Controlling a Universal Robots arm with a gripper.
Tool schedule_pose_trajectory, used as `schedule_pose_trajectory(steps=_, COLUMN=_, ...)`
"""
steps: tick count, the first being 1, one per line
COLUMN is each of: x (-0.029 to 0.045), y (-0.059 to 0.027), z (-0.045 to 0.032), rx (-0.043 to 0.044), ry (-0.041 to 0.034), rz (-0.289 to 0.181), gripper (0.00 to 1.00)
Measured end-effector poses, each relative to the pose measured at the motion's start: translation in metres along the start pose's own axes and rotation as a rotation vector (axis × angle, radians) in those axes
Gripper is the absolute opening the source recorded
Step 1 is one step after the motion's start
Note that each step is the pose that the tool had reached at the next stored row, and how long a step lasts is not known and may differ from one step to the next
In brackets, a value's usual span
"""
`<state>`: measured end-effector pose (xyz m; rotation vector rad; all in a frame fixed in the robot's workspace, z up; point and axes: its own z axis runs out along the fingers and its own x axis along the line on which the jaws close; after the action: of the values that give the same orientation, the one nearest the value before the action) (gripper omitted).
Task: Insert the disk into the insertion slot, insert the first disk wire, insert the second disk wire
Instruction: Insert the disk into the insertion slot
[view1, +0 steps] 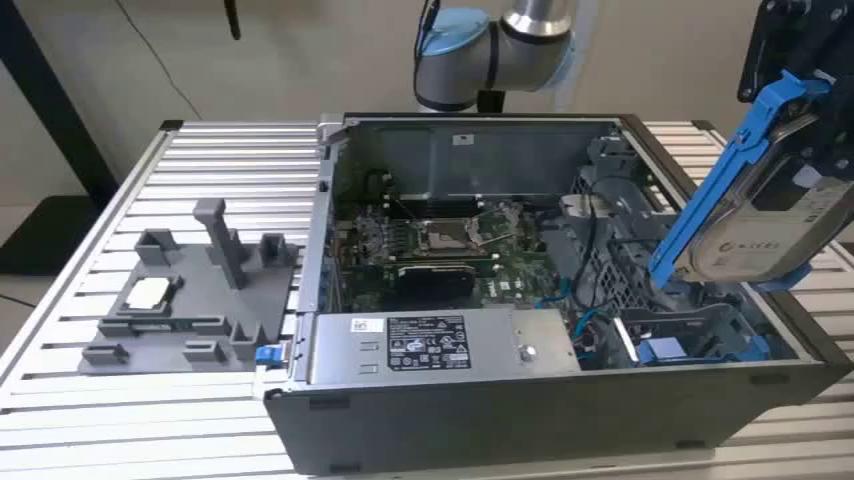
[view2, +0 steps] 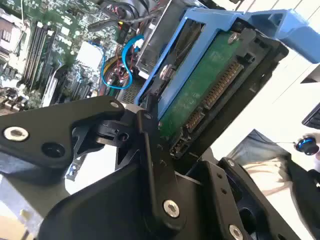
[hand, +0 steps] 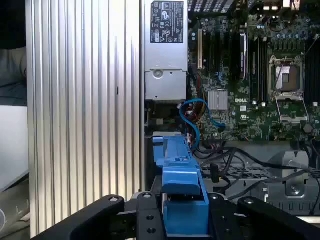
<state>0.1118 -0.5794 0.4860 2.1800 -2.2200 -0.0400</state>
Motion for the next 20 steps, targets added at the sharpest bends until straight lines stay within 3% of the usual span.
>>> schedule_pose_trajectory(steps=11, x=0.0, y=0.0, z=0.0008, rx=0.0, ry=0.0, rz=0.0, gripper=0.33)
schedule_pose_trajectory(steps=20, x=-0.0001, y=-0.0004, z=0.0103, rx=0.0, ry=0.0002, rz=0.0, gripper=0.33)
